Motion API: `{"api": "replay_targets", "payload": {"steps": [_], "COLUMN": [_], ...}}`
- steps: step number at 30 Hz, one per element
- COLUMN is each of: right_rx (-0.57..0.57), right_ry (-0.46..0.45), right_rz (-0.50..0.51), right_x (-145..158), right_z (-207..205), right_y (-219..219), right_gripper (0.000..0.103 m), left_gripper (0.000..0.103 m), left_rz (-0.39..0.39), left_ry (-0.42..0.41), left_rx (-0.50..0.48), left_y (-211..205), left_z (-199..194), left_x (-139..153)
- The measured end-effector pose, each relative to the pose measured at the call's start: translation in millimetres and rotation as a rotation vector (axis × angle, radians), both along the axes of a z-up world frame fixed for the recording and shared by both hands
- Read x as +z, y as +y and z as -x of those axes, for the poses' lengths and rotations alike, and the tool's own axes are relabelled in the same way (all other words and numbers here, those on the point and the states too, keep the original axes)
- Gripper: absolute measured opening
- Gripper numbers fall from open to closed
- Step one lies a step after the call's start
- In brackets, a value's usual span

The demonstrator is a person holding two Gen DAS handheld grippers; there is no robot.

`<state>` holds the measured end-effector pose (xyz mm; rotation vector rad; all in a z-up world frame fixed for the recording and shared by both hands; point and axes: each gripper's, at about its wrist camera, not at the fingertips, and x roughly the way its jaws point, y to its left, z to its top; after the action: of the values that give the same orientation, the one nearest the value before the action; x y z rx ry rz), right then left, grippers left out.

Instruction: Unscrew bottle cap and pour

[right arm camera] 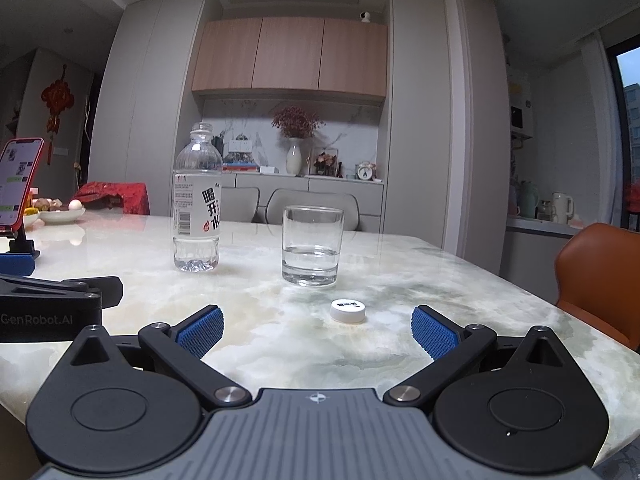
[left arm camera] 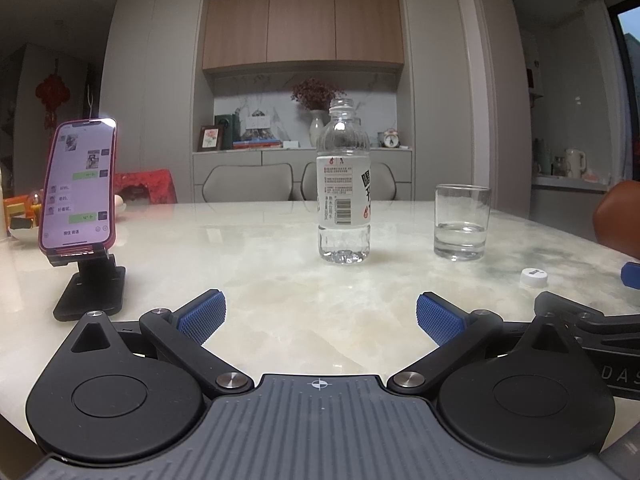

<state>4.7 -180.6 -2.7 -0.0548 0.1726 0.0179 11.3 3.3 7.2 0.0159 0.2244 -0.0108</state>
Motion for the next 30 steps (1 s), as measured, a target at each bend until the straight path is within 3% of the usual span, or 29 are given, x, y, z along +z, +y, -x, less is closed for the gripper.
{"api": "replay_targets", "payload": {"steps": [10,23,28,30], "right_rx": [0.058,0.038,0.054,0.051], "right_ry": [0.061,0.145,0.225,0.266], "right_rz": [0.034,0.015,0.015,0.009], "right_x": [21,38,42,41], "right_z": [-9,-42,-64,-73], "right_y": [4,-10,-17,-21], "right_gripper": [0.103,0.103,0.090,0.090], "left_gripper": [0.103,0.103,0.103,0.103], "left_rz": [-0.014,-0.063,-0.081,-0.082], "left_ry": [0.003,0.011,0.012,0.018], "left_rx": [-0.005,-0.049,-0.059,-0.061], "left_y": [3,-7,-11,-12], "left_z": [-9,-46,-57,-62], "left_x": [17,40,44,45]}}
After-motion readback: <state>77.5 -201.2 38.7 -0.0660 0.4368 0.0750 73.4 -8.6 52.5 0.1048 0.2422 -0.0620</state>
